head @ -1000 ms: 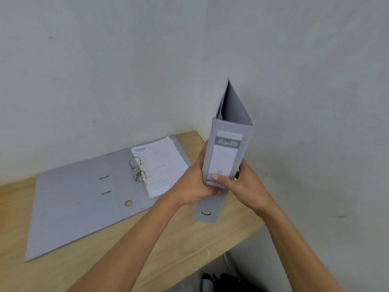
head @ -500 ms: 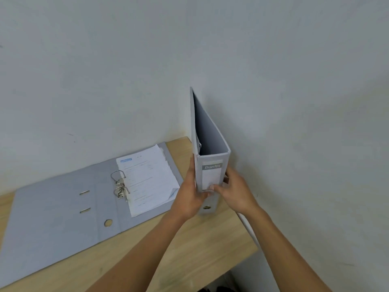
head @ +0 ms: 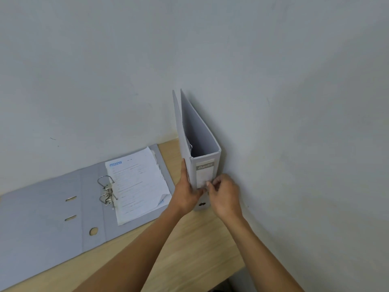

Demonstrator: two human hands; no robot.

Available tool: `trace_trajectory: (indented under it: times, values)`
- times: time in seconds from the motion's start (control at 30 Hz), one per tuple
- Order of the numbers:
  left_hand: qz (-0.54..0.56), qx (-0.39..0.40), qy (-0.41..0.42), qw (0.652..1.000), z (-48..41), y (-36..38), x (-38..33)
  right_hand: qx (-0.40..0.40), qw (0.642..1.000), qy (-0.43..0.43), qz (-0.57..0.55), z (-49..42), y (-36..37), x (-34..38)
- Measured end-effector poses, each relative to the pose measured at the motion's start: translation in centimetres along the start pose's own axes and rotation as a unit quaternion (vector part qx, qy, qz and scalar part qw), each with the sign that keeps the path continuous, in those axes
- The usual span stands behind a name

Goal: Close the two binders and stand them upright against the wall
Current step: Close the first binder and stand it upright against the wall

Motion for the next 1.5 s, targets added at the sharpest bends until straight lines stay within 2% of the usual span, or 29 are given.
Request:
trace_trajectory:
  times: [0.23,0.37,0.8,1.27,1.5]
  values:
    - [-0.017,-0.001,-0.018,1.000,-3.7,-1.0,-0.3,0.068,0.995,0.038,-0.067,-1.7,1.7,0.1]
    - [-0.022,-0.006,-0.023,0.999,-5.9,-1.6,-1.2,0.127,0.988,0.064,-0.053,-2.6,2.5,0.0]
    - [-0.055,0.000,-0.031,0.998,-9.1,-2.5,-0.5,0.200,0.974,0.085,-0.061,-4.1,4.3,0.3]
    - [-0.082,-0.007,-0.070,0.994,-9.3,-2.7,1.1,0.156,0.982,0.061,-0.088,-4.5,4.0,1.7]
    - [-0.064,-0.044,-0.076,0.994,-5.5,-5.6,1.9,0.144,0.983,0.045,-0.108,-3.5,5.7,2.2]
Point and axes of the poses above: each hand's wrist, its own z-axis away from the middle knuckle, its own y-axis out of the palm, x = y × z, the point moved 9 cm from there along -z, towards the middle knuckle, and after that the axes turned 13 degrees about -z, right-handed, at the moved point
